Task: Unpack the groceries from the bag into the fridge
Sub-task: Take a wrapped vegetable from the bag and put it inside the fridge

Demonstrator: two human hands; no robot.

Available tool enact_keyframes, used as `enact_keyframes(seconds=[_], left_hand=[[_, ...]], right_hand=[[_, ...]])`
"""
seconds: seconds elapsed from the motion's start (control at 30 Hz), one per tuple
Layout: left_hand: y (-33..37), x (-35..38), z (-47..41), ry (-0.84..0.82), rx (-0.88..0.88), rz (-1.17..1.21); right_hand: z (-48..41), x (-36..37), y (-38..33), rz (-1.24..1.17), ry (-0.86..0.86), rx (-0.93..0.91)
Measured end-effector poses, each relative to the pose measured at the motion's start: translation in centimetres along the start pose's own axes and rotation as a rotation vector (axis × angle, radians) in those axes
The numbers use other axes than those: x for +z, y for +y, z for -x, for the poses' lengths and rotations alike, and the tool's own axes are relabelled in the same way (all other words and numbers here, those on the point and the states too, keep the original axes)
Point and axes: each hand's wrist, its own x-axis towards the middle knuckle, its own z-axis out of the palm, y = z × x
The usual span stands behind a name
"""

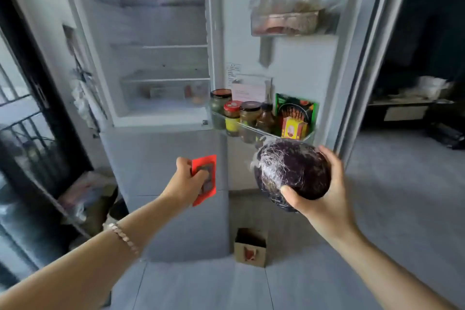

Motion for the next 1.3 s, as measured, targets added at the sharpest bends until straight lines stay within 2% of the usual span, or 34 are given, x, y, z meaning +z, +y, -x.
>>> enact_keyframes(seconds=[0.07, 0.23, 0.53, 0.6, 0.63, 0.7, 0.73, 0.93, 1.03, 1.13, 1.23, 1.3], left_hand=[[1.5, 2.2, -2.4, -0.100, 0.045, 0.016], [5.9, 5.9, -6.6, -0.346, 0.022, 0.180], [10.5, 11.4, -10.9, -0.575, -0.008, 0.358], [10.7, 12.3, -11.6, -0.579, 0.036, 0.248], [10.7, 12.8, -12.0, -0.527, 0.092, 0.091], [10.8, 14.0, -13.1, -0.395, 0.287, -0.241], [10.9, 14.7, -13.7, -0.374, 0.365, -0.322], [11.3, 16.5, -16.8, -0.351, 0.449, -0.354], [11.0, 17.0, -17.0, -0.390, 0.515, -0.591], [10.4, 17.6, -16.6, -0.449, 0.479, -0.805], [9.7, 17.7, -16.7, -0.496, 0.475, -0.951], [9.3, 17.6, -16.4, -0.502, 0.559, -0.986]], right_hand=[[-1.3, -0.9, 0.7, 0.057, 0.050, -0.010], [-4.6, -3.0, 2.7, 0.078, 0.129, -0.056], [-10.9, -6.4, 5.1, 0.115, 0.193, -0.131], [-11.4, -6.8, 5.2, 0.111, 0.203, -0.128], [-11.5, -6.9, 5.2, 0.115, 0.213, -0.133], [-11.6, -7.0, 5.4, 0.128, 0.240, -0.141], [-11.5, -7.0, 5.5, 0.131, 0.257, -0.142], [-11.1, -6.9, 5.6, 0.163, 0.312, -0.111], [-11.1, -6.7, 5.7, 0.190, 0.320, -0.106], [-11.1, -6.4, 5.8, 0.204, 0.339, -0.114], [-11.0, -6.1, 6.2, 0.228, 0.354, -0.116], [-11.0, -5.8, 6.6, 0.248, 0.358, -0.125]])
